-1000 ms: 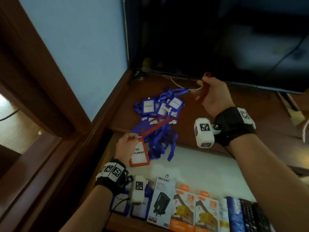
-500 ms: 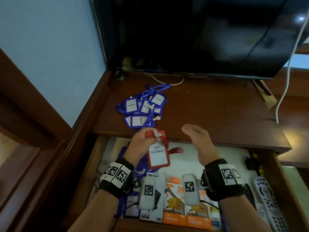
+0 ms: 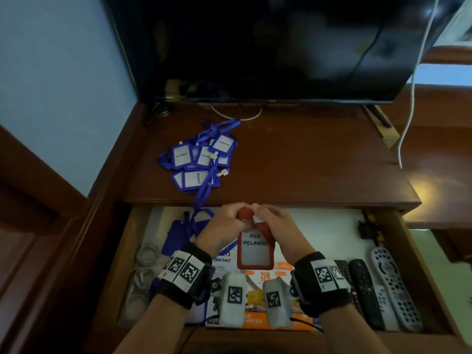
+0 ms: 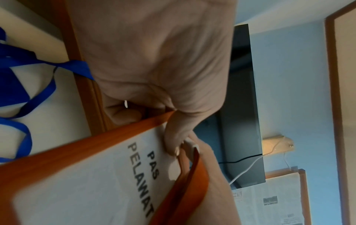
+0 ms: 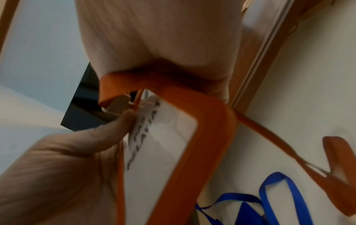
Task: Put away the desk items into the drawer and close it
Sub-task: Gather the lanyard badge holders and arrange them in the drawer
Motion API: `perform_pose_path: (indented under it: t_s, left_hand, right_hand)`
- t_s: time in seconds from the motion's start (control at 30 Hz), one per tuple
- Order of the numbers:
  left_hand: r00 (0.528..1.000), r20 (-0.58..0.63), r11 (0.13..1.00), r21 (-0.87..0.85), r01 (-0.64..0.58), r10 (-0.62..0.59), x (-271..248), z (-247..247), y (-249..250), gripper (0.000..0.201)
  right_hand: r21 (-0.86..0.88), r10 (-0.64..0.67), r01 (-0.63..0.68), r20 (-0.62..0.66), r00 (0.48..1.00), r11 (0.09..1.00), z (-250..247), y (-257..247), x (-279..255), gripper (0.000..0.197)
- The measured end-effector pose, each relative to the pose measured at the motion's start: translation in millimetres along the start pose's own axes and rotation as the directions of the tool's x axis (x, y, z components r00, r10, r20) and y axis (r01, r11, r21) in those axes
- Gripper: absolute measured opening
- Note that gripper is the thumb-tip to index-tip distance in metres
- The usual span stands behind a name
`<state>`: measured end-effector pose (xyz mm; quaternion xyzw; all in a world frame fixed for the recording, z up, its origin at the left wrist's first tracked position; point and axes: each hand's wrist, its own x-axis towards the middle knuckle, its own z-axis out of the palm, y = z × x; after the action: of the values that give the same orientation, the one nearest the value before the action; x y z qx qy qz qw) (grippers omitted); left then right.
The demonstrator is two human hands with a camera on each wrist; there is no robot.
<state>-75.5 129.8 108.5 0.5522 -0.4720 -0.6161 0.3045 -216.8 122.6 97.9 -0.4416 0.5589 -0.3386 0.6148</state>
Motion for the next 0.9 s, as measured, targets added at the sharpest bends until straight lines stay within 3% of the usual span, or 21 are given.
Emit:
perform_pose_path:
  t_s: [0.3, 0.47, 0.6, 0.73, 0.8, 0.9]
  left_hand:
    - [0.978, -0.202, 0.988, -0.151, 0.015, -0.046, 4, -4, -10, 0.029]
    - [0.962, -0.272, 0.992, -0.124, -0.009, -0.025, 6, -12, -15, 0.030]
    - [0.980, -0.194, 0.996, -0.086, 0.034, -0.050, 5, -13, -22, 0.028]
    - [0.997, -0.012, 0.997, -0.034, 0.074, -0.074, 2, -8, -22, 0.026]
    - [0.998, -0.013, 0.996, -0.065, 0.057, -0.058, 0, -8, -22, 0.025]
    - [0.993, -0.109, 0.987, -0.158, 0.015, -0.033, 1, -11, -22, 0.025]
  right_hand:
    - [-0.127, 0.026, -0.021, 0.033, 0.999, 0.992, -2, 11, 2, 0.027]
    - [-0.259, 0.044, -0.041, 0.009, 0.999, 0.965, -6, 13, 9, 0.034]
    - [-0.114, 0.059, -0.060, -0.009, 0.998, 0.992, -10, 3, 8, 0.018]
    - [0.121, 0.102, -0.093, -0.068, 0.993, 0.988, -16, 3, 19, 0.014]
    - [0.200, 0.141, -0.118, -0.109, 0.984, 0.973, -16, 5, 23, 0.002]
    - [0.209, 0.147, -0.129, -0.074, 0.986, 0.969, -14, 8, 23, 0.005]
